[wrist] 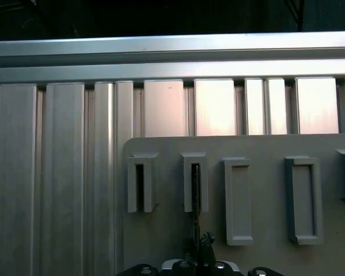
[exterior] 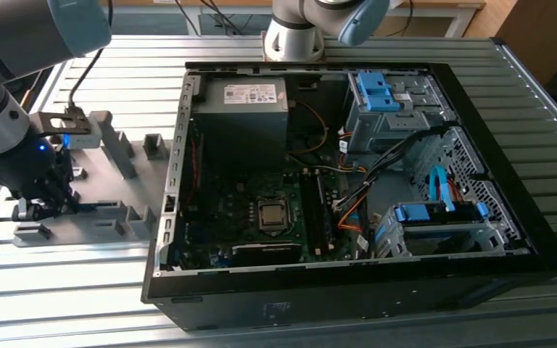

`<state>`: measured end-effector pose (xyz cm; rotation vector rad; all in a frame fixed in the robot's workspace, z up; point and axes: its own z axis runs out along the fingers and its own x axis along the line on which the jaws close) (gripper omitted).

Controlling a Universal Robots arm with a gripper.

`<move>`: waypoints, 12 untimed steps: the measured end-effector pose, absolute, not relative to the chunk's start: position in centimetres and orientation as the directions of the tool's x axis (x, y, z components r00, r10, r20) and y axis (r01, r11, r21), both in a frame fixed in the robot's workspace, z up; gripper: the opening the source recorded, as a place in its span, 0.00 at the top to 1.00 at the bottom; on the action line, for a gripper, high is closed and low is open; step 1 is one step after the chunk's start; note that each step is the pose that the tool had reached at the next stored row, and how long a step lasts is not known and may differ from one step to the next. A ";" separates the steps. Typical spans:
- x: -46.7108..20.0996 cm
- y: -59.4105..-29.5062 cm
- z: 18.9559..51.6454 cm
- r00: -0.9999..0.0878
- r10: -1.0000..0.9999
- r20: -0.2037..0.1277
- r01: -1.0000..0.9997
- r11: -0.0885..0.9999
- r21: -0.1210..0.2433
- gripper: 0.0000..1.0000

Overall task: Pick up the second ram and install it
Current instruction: 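Pick up the second ram and move it above second insertion slot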

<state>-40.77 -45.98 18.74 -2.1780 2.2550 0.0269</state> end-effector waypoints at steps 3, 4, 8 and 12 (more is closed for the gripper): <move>-40.8 -46.0 18.8 -0.033 -0.999 -0.016 -0.999 0.033 0.008 0.86; -40.8 -46.0 18.9 -0.033 -0.999 -0.016 -0.999 0.033 0.008 0.86; -40.8 -46.0 19.1 -0.032 -0.999 -0.016 -0.999 0.032 0.008 0.86; -40.8 -46.0 19.2 -0.032 -0.999 -0.017 -0.999 0.032 0.008 0.86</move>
